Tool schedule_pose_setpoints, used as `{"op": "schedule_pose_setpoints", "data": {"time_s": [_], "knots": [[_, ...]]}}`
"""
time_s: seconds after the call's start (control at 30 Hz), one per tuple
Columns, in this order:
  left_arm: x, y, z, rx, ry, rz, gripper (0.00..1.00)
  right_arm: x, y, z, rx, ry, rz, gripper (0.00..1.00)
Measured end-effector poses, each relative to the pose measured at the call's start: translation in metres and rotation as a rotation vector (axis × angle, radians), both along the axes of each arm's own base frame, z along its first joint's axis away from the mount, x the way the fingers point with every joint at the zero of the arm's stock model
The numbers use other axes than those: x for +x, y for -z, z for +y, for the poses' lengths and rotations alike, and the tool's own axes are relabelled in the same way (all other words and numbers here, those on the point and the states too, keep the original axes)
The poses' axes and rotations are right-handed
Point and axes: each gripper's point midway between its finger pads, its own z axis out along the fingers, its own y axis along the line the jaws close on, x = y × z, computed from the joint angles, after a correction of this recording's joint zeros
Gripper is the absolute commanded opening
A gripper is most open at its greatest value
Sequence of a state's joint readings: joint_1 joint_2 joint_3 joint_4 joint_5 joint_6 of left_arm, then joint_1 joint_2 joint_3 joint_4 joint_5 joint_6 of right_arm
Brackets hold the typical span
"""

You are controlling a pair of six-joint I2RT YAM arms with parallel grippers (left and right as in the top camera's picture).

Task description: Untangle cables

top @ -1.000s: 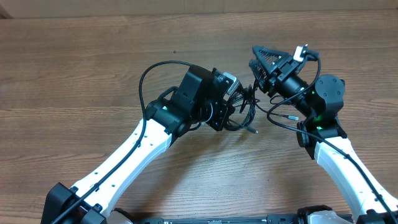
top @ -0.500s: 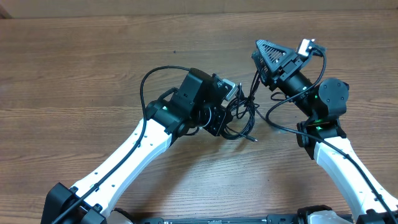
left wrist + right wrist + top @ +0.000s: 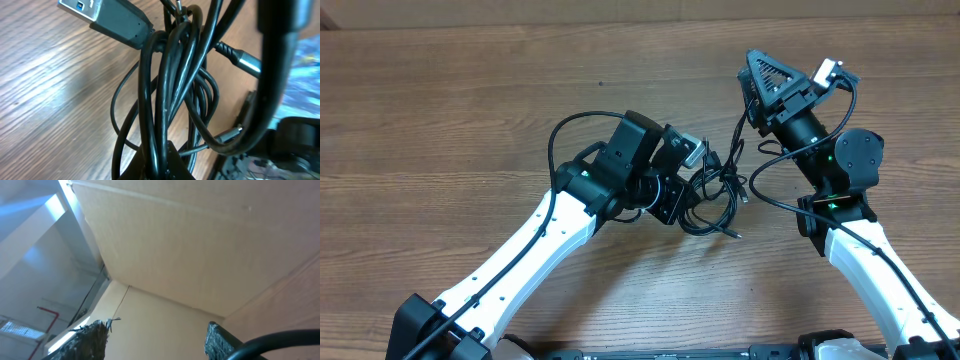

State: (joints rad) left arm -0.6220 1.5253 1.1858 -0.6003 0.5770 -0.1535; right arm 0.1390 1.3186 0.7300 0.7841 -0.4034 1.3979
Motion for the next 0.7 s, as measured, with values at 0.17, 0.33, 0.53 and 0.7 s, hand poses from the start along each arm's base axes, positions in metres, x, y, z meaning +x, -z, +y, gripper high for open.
{"op": "schedule_pose_setpoints", "data": {"time_s": [0.17,0.33,0.53,0.7], "knots": [[-0.009,-0.010,-0.009,-0.070,0.054,0.027,0.04,0.004,-0.001,-0.008,-0.041,0.066,-0.032,0.61],[-0.018,-0.024,-0.019,-0.160,0.121,0.044,0.04,0.008,0.004,-0.012,-0.111,0.112,-0.052,0.61],[-0.024,-0.029,-0.022,-0.191,0.149,0.062,0.04,0.012,0.020,-0.014,-0.158,0.131,-0.001,0.61],[-0.021,-0.016,-0.013,-0.116,0.101,0.074,0.04,0.013,0.021,-0.014,-0.168,0.132,-0.002,0.61]]}}
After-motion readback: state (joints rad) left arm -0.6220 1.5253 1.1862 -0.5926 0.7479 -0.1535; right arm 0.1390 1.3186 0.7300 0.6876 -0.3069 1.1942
